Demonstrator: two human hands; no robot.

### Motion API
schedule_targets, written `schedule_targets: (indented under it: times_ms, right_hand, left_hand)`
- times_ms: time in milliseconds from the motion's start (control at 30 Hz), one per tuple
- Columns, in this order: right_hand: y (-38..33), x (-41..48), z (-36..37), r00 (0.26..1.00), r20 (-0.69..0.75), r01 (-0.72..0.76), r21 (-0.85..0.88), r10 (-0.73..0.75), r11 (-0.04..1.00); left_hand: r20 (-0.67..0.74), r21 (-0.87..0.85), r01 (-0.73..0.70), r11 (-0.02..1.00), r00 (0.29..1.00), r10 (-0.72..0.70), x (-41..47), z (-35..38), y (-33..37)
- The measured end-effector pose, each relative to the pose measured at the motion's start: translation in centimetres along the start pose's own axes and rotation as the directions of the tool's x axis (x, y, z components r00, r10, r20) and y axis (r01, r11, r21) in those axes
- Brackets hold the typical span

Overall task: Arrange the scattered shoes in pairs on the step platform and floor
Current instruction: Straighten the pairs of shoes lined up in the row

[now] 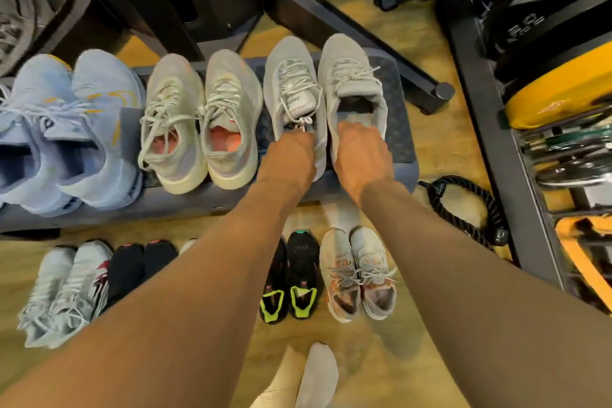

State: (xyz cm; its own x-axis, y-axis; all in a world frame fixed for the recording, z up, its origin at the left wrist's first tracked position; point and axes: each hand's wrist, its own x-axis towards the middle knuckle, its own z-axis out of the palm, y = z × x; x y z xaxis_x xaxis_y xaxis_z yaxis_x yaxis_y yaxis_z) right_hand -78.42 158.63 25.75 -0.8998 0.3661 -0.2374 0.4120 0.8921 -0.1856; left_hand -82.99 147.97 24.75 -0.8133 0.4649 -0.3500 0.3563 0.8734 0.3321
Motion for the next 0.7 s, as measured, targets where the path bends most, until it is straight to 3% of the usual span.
schedule_targets:
  times_ms: [200,333,433,567,700]
  right_hand:
    - [0.6,-0.2,0.0,0.998,0.018,0.066,0.044,-0.067,0.997]
    - [1.8,-3.5,0.5,0.98,-0.112,0.183,0.219,-0.162,0.958]
    - [2.6,-7.9,2.1,0.992,-0.054,0.129,0.313,-0.118,0.941]
    - [5.6,-15.7,6.3,0.994,0.083,0.048,0.28,-0.074,0.959]
    - [8.5,-22.1,11.7,0.963,0.268,-0.054,0.212,-0.005,0.976]
  left_hand:
    - [0.044,0.033,0.051,0.998,0.998,-0.052,-1.3,-0.4,0.6]
    - [-0.245,-0.067,-0.058,0.996,0.969,0.04,-5.7,0.8,1.6]
    - [-0.335,-0.191,-0.132,0.973,0.94,0.062,-10.0,3.3,3.0]
    - [-0.034,-0.211,-0.021,0.977,0.999,0.014,-15.3,9.6,3.4]
    - [0.289,-0.159,0.089,0.983,0.956,-0.04,-19.2,16.3,3.3]
